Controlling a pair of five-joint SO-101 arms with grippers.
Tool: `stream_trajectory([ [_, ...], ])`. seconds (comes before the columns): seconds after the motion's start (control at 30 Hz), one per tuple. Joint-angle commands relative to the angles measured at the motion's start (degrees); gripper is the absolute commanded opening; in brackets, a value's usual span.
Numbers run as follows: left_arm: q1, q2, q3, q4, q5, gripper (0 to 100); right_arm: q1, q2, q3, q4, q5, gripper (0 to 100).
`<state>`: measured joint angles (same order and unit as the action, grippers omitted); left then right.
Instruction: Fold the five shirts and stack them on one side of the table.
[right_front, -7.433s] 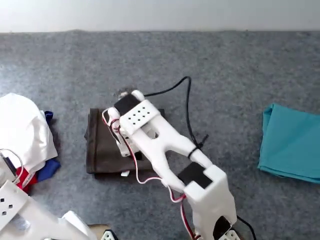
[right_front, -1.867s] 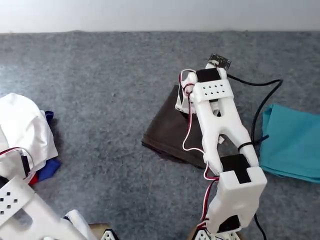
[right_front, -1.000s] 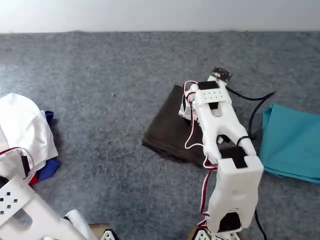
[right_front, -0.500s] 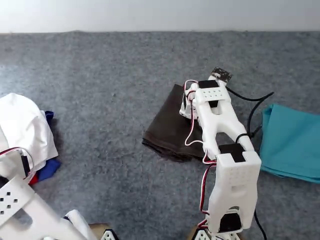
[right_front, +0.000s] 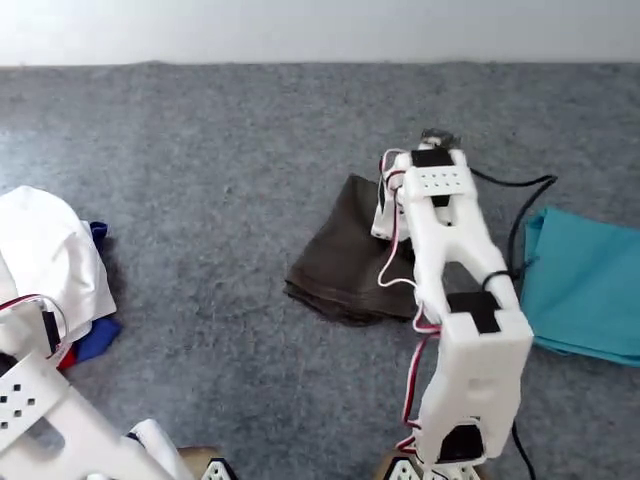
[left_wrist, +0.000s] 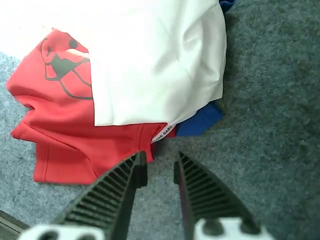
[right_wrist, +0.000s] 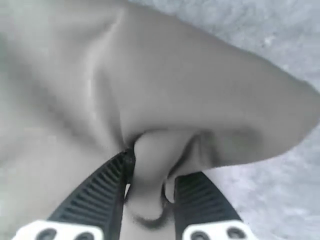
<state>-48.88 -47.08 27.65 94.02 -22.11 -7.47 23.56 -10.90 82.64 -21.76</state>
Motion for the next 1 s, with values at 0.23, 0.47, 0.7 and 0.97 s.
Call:
stream_trajectory([
  [0.23,0.26,0.26,-0.22,-0.97,-0.62,10,4.18,-25.01,-0.88,13.05,12.48,0.9],
  [0.47,0.26,0.26,-0.04,-0.97,-0.62,10,16.75,-35.82,-0.79,14.2,22.07,0.9],
  [0.7,0.26,0.18,5.23,-4.22,-0.62,10,28.18,-36.62,-0.53,13.23,32.35,0.9],
  [0.97,0.35,0.18,5.85,-5.1,-0.62,10,36.88,-26.77,-0.53,5.41,36.92,0.9],
])
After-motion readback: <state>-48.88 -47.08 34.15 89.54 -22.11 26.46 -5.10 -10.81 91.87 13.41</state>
